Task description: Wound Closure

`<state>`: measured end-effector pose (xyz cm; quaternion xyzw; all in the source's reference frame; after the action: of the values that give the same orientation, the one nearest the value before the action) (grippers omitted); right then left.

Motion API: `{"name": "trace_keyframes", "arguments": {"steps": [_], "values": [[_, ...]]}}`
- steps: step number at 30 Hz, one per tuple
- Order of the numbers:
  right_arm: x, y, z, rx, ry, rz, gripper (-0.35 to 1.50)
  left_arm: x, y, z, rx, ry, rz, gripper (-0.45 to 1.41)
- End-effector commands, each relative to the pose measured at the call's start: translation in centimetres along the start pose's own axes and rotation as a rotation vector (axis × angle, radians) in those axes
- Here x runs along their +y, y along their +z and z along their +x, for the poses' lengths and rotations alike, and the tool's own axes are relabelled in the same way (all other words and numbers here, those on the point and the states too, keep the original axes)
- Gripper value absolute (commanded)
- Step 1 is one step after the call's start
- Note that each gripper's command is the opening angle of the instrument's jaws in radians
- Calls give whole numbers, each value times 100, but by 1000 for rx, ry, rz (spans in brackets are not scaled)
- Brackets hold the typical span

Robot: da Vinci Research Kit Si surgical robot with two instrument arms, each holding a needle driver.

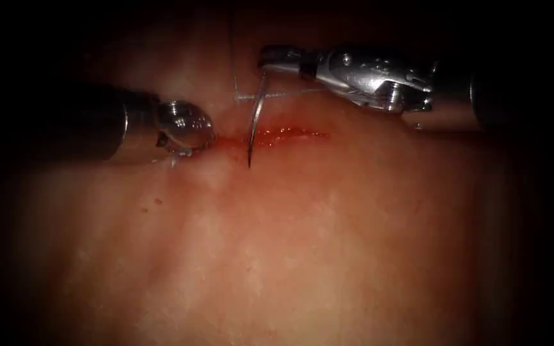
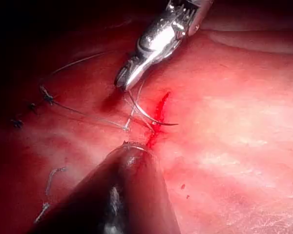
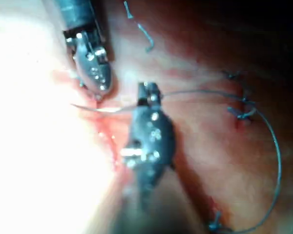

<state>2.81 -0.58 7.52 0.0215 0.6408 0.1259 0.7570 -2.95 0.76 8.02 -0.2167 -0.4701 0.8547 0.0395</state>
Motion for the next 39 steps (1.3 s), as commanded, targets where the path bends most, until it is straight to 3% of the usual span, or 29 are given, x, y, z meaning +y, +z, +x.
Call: {"name": "trace_keyframes", "arguments": {"steps": [1,12,19,26,39], "values": [[7,11,-2,1,-17,-10,-35,-9,-1,6,5,2,6,-6],[8,27,-10,-30,-127,-76,-35,-7,-17,15,39,4,31,4],[15,26,-22,-47,-190,-107,-35,16,-17,20,42,8,20,2],[9,28,-21,-40,-233,-95,-35,31,-25,30,53,-3,19,0],[-5,36,-11,-39,-261,-16,-35,19,-31,27,58,2,39,-5]]}}
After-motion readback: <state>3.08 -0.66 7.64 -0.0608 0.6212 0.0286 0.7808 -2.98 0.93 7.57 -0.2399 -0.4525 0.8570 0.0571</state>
